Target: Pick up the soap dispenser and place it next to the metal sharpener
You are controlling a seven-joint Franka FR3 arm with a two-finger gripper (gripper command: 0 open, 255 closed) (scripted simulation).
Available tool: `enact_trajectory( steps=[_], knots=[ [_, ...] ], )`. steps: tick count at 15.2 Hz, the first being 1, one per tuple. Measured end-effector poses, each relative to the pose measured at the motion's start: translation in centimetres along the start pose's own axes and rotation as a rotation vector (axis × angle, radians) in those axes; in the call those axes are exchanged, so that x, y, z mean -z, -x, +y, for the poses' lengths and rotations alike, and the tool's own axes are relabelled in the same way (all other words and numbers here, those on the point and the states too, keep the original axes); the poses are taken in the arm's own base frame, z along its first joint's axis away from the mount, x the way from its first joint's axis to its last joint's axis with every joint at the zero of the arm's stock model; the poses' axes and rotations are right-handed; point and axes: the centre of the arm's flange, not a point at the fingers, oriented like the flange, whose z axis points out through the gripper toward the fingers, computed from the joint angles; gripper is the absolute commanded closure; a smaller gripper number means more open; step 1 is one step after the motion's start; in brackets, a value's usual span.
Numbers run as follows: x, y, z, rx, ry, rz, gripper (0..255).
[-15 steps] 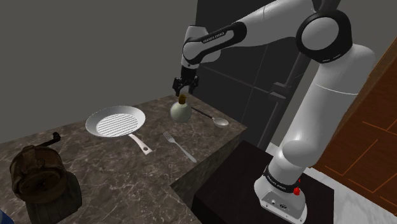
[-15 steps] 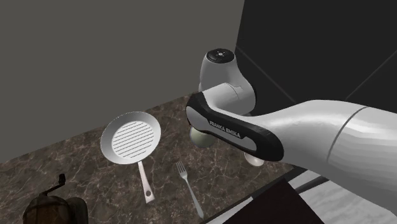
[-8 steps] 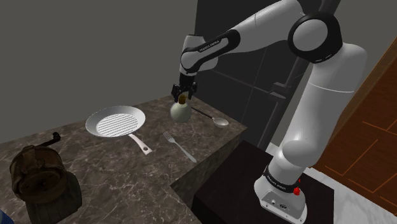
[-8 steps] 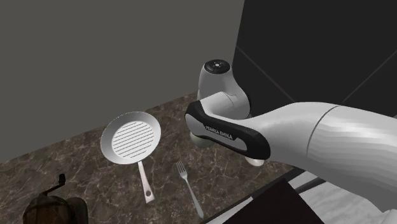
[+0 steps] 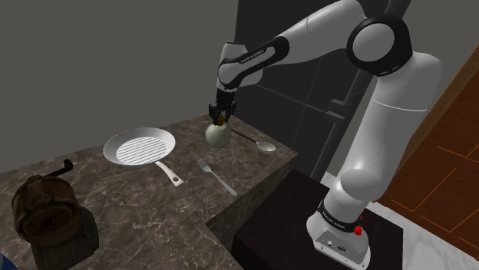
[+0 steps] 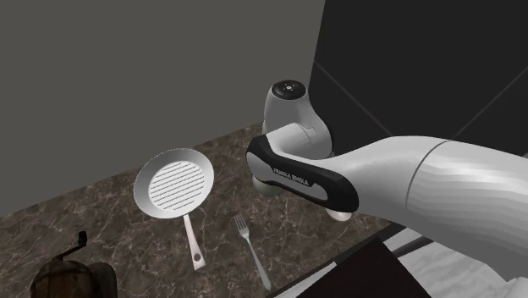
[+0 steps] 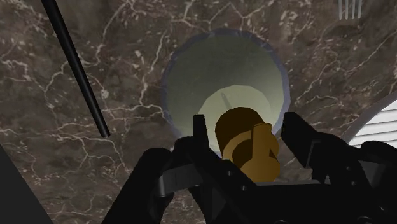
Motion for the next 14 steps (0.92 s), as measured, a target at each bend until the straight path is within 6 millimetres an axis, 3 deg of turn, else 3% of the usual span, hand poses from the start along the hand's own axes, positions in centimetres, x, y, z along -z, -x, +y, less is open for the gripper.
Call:
enact_trajectory(
  steps=[9,14],
  knots=[
    [0.0,0.0,0.0,0.000,0.000,0.001,255],
    [2.2,-0.1,-0.1,0.000,0.000,0.000,255]
  ],
)
